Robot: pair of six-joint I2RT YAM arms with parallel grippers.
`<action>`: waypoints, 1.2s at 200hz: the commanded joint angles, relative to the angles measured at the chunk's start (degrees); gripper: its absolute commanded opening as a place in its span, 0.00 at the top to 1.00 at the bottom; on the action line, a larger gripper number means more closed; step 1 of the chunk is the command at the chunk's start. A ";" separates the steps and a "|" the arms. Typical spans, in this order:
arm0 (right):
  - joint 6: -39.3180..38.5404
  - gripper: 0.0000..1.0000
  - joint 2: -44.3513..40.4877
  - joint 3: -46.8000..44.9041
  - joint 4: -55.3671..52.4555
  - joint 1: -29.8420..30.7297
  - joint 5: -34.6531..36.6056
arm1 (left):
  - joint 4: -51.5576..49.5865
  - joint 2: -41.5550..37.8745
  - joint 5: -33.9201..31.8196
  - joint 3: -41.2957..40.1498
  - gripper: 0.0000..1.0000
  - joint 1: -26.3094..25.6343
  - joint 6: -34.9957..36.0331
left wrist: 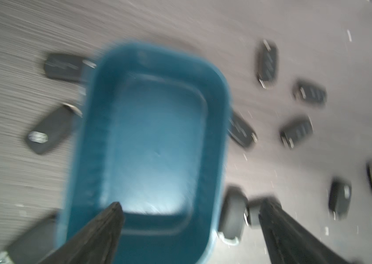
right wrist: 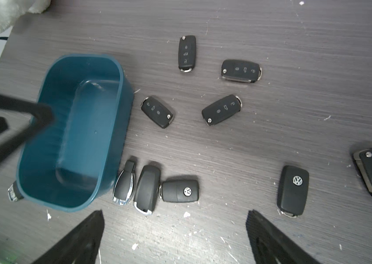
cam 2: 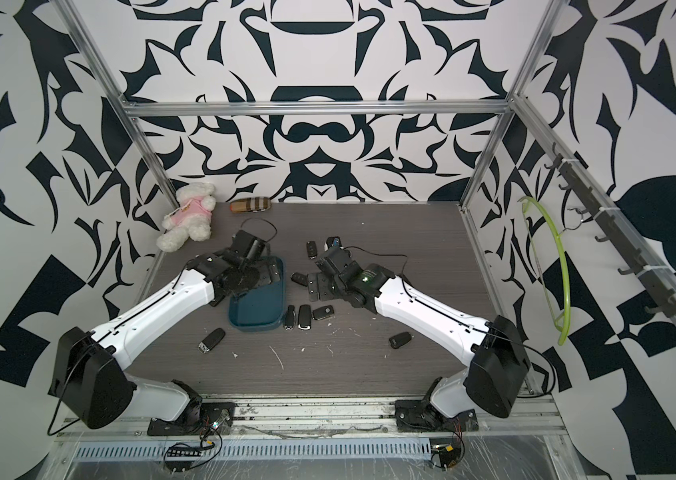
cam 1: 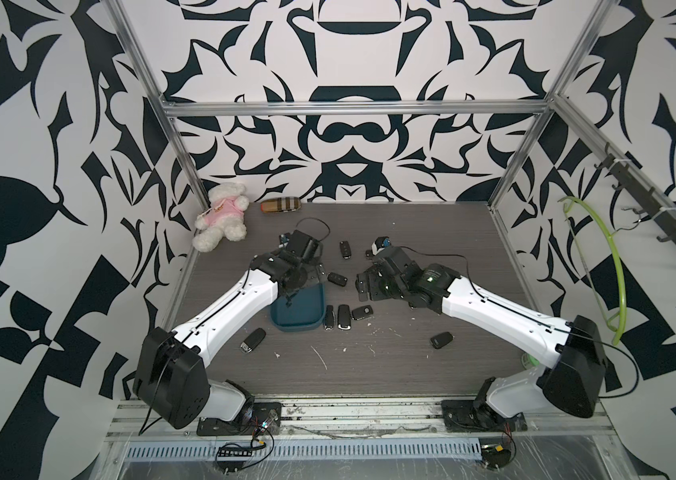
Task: Place the car key into the storage box
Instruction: Pick up the car key from the center of the board.
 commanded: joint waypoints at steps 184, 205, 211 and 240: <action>-1.19 0.00 3.47 4.80 1.86 3.10 5.02 | -0.10 25.50 13.63 11.07 0.01 28.18 -25.33; -0.13 0.01 2.87 4.23 1.50 3.12 5.51 | -0.51 28.23 13.66 13.80 0.02 28.75 -25.45; 0.22 0.01 2.64 3.98 1.42 3.10 5.71 | -0.73 28.89 13.66 14.61 0.03 28.75 -25.45; 1.00 0.01 2.16 2.95 1.38 3.11 6.49 | -2.05 32.01 12.69 17.59 0.05 28.85 -25.71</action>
